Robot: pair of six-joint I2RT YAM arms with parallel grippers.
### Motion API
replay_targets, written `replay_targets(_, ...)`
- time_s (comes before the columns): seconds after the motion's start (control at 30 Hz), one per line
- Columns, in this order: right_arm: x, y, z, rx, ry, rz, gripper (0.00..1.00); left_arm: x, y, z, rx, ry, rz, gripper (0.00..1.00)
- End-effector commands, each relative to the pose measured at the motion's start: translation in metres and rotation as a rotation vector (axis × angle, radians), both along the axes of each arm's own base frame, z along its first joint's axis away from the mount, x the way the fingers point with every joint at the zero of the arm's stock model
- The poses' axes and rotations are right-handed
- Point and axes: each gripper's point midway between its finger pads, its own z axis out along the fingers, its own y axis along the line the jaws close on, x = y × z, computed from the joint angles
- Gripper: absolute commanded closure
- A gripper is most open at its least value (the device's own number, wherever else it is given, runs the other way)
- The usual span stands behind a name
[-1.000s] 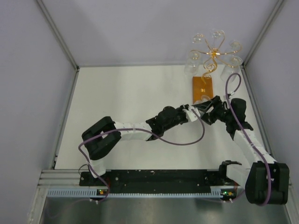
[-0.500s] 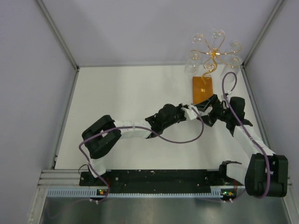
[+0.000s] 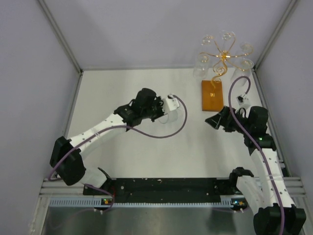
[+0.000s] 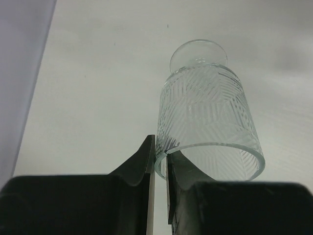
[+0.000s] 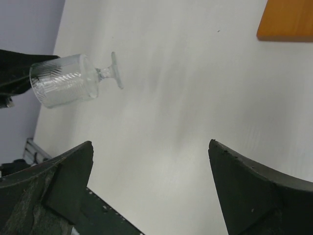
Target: Take the wine glass off the wine glass rack
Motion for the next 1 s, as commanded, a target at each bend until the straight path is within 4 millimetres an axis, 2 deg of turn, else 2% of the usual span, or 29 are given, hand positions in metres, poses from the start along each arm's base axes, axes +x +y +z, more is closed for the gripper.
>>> replay_targets(0.0,0.001,-0.027,0.006,-0.269,-0.173,0.001,0.01,-0.009,0.049,0.009,0.105,0.155,0.012,1.0)
replay_targets(0.17,0.001,-0.036,0.007,-0.382,-0.257,0.017,0.01,0.02,0.087,0.016,0.173,0.277,0.121,1.0)
replay_targets(0.3,0.002,-0.036,0.004,-0.402,-0.275,0.041,0.01,0.048,0.119,0.006,0.225,0.389,0.235,1.0)
replay_targets(0.4,0.004,-0.037,0.0,-0.408,-0.271,0.033,0.01,0.072,0.145,0.007,0.251,0.44,0.345,1.0)
replay_targets(0.67,0.016,-0.041,0.0,-0.428,-0.261,0.034,0.01,0.125,0.198,-0.004,0.354,0.537,0.539,1.0)
replay_targets(0.97,0.024,-0.041,-0.003,-0.417,-0.243,0.035,0.01,0.144,0.253,-0.018,0.547,0.486,0.605,1.0)
